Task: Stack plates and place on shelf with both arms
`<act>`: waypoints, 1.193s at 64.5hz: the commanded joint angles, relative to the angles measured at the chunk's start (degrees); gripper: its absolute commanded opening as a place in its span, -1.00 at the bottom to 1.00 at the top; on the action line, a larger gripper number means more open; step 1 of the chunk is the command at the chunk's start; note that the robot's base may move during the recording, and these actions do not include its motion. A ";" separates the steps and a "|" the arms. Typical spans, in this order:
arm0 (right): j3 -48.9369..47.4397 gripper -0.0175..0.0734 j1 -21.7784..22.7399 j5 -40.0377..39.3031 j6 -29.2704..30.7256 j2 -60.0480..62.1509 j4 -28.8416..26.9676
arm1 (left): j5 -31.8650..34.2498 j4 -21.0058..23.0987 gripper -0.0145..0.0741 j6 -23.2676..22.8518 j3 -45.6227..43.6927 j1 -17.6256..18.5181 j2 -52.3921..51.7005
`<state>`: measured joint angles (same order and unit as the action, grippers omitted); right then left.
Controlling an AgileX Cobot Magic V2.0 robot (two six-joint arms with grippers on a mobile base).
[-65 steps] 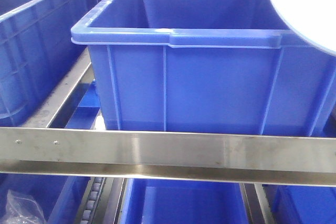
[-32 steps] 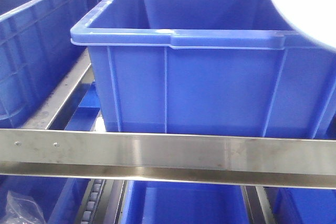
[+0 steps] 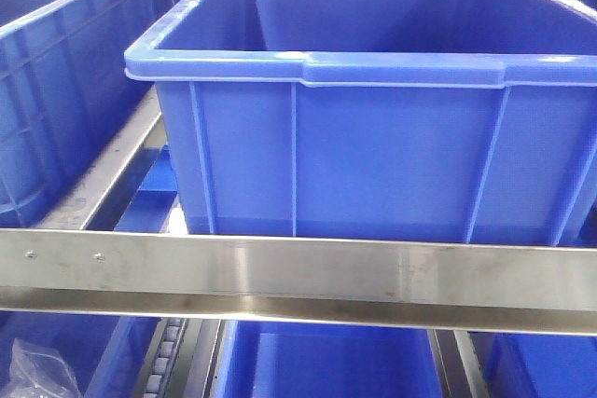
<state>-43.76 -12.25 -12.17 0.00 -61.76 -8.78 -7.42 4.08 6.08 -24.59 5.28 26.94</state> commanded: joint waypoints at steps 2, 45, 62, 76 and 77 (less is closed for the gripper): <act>-5.45 -0.48 -0.50 -13.02 0.00 -8.05 0.56 | 5.07 0.55 -0.49 -0.35 -1.67 0.00 0.27; -11.18 0.23 -0.88 -12.70 0.00 -18.99 1.07 | 5.07 0.55 -0.49 -0.35 -1.67 0.00 0.27; -4.73 -0.43 0.99 -9.44 0.00 -12.70 1.56 | 5.07 0.55 -0.49 -0.35 -1.67 0.00 0.27; 8.39 -0.49 7.54 -7.68 0.00 -0.52 2.59 | 5.07 0.55 -0.49 -0.35 -1.67 0.00 0.27; 9.14 -0.49 7.88 -7.61 0.00 0.31 2.72 | 5.07 0.55 -0.49 -0.35 -1.67 0.00 0.27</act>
<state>-36.25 -6.21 -15.55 -0.38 -66.94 -7.54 -7.42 4.08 6.08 -24.59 5.28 26.94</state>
